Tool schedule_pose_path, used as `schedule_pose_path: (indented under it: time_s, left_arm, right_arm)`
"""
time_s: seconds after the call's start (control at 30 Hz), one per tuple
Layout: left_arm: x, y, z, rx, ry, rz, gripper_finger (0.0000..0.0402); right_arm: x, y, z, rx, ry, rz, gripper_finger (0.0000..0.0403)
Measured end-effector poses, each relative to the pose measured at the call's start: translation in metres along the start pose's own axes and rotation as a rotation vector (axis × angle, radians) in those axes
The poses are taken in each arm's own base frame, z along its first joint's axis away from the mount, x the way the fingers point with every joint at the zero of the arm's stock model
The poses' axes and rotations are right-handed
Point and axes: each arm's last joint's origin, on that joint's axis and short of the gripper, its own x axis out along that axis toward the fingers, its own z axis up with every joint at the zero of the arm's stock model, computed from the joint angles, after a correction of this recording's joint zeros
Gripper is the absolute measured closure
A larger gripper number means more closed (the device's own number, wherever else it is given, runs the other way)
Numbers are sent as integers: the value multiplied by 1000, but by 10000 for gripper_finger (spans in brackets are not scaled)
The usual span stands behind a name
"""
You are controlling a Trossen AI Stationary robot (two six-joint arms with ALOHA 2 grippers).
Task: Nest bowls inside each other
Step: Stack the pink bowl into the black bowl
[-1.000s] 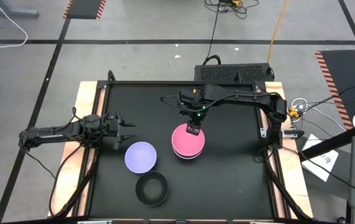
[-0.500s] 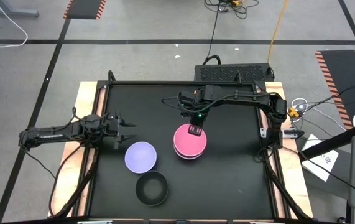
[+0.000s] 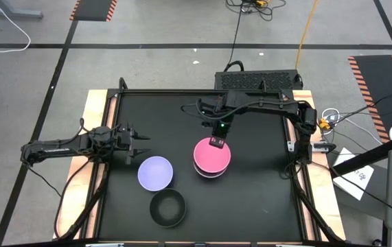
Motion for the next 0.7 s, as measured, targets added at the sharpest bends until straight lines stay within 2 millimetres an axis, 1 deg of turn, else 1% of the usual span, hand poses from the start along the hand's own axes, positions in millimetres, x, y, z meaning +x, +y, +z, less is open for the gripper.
schedule_pose_path:
  time_s: [0.2,0.43,0.53,0.7]
  left_arm:
    - [0,0,0,0,0,0,177]
    - [0,0,0,0,0,0,177]
    - [0,0,0,0,0,0,177]
    - [0,0,0,0,0,0,177]
  right_arm:
    - [0,0,-3,12,34,-4,401]
    - [1,2,0,-3,3,-3,402]
    - [8,2,3,-12,12,-3,402]
    - [28,-2,6,11,102,-14,402]
